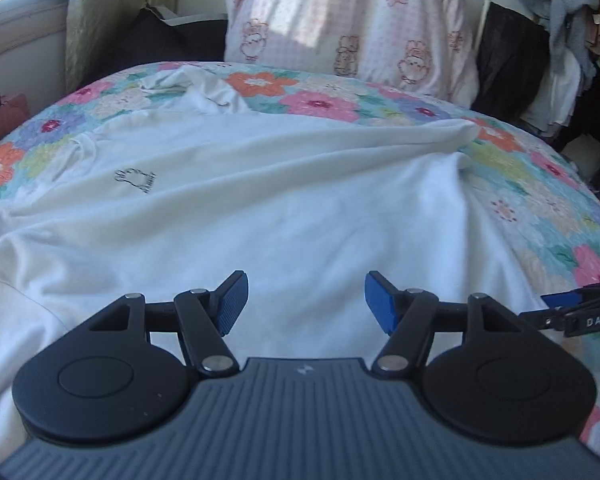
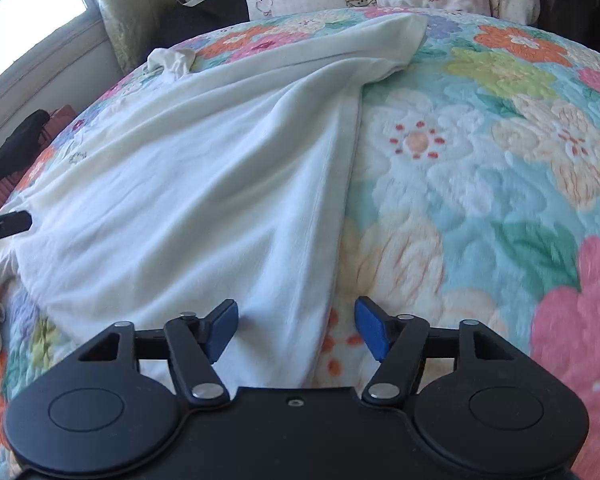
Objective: Fold clothes
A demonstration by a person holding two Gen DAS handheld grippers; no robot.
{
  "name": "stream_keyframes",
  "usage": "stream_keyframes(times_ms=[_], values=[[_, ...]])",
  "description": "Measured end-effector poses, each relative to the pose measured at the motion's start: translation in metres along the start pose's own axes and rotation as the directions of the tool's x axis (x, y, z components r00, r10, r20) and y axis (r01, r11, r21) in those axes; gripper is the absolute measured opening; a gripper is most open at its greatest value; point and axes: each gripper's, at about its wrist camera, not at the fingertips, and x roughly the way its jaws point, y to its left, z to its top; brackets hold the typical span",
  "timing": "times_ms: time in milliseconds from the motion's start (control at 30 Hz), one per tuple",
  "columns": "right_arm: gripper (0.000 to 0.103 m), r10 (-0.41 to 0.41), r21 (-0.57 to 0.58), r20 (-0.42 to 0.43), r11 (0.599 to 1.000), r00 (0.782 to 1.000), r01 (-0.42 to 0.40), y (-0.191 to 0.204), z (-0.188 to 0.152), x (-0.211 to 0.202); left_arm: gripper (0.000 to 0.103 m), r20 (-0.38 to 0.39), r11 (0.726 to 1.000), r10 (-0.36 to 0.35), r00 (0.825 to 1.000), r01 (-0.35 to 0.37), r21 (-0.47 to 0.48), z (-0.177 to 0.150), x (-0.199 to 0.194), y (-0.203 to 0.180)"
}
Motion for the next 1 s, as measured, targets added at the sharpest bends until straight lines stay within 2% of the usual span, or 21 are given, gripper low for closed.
stream_keyframes(times_ms=[67, 100, 133, 167, 200, 233, 333, 533, 633, 700, 733, 767, 867, 967, 1000], values=[[0.088, 0.009, 0.008, 0.008, 1.0, 1.0, -0.009, 0.007, -0.016, -0.006, 0.064, -0.034, 0.997, -0.078, 0.996, 0.078, -0.019, -0.017, 0.009, -0.01], [0.083, 0.016, 0.003, 0.02, 1.0, 1.0, -0.016, 0.011, -0.021, -0.009, 0.064, -0.058, 0.992, -0.118, 0.991, 0.116, -0.043, -0.026, 0.016, -0.014], [0.074, 0.023, -0.002, 0.033, 1.0, 0.999, -0.023, 0.015, -0.027, -0.012, 0.064, -0.086, 0.993, -0.112, 0.99, 0.108, -0.052, -0.031, 0.021, -0.017], [0.043, 0.037, -0.014, 0.044, 0.999, 0.998, -0.037, 0.018, -0.028, -0.014, 0.064, -0.077, 0.995, -0.099, 0.992, 0.098, -0.017, -0.033, 0.019, -0.023], [0.021, 0.05, -0.026, 0.052, 0.998, 0.997, -0.049, 0.019, -0.027, -0.016, 0.064, -0.062, 0.996, -0.086, 0.994, 0.088, 0.024, -0.034, 0.016, -0.029], [0.021, 0.063, -0.038, 0.059, 0.997, 0.996, -0.061, 0.021, -0.026, -0.019, 0.064, -0.047, 0.995, -0.074, 0.996, 0.077, 0.064, -0.035, 0.013, -0.035], [0.019, 0.1, -0.075, 0.079, 0.993, 0.992, -0.095, 0.026, -0.022, -0.028, 0.064, 0.005, 0.975, -0.125, 0.992, 0.121, 0.187, -0.038, -0.004, -0.056], [0.018, 0.165, -0.158, 0.049, 0.975, 0.985, -0.155, 0.039, -0.008, -0.05, 0.065, -0.016, 0.918, -0.215, 0.977, 0.207, 0.339, -0.058, -0.007, -0.104], [0.018, 0.205, -0.193, 0.021, 0.961, 0.979, -0.197, 0.043, -0.004, -0.062, 0.066, -0.022, 0.934, -0.271, 0.962, 0.268, 0.237, -0.062, 0.002, -0.111], [0.018, 0.231, -0.211, -0.002, 0.951, 0.973, -0.226, 0.043, -0.005, -0.067, 0.067, -0.029, 0.954, -0.278, 0.96, 0.279, 0.112, -0.063, 0.009, -0.108], [0.018, 0.247, -0.196, -0.013, 0.949, 0.969, -0.245, 0.039, -0.007, -0.068, 0.067, -0.017, 0.958, -0.276, 0.961, 0.276, 0.078, -0.063, 0.009, -0.107], [0.018, 0.265, -0.175, -0.022, 0.948, 0.964, -0.265, 0.034, -0.01, -0.069, 0.067, -0.006, 0.958, -0.272, 0.962, 0.272, 0.089, -0.063, 0.008, -0.109], [0.014, 0.39, -0.077, -0.015, 0.918, 0.921, -0.39, 0.021, -0.017, -0.073, 0.068, 0.022, 0.951, -0.255, 0.967, 0.247, 0.187, -0.064, 0.0, -0.12], [0.012, 0.512, 0.021, 0.008, 0.858, 0.859, -0.512, 0.008, -0.023, -0.077, 0.071, 0.047, 0.937, -0.234, 0.971, 0.212, 0.276, -0.065, -0.005, -0.133], [0.012, 0.518, 0.028, 0.009, 0.855, 0.855, -0.518, 0.007, -0.023, -0.076, 0.071, 0.056, 0.94, -0.218, 0.974, 0.194, 0.281, -0.064, -0.004, -0.135]])
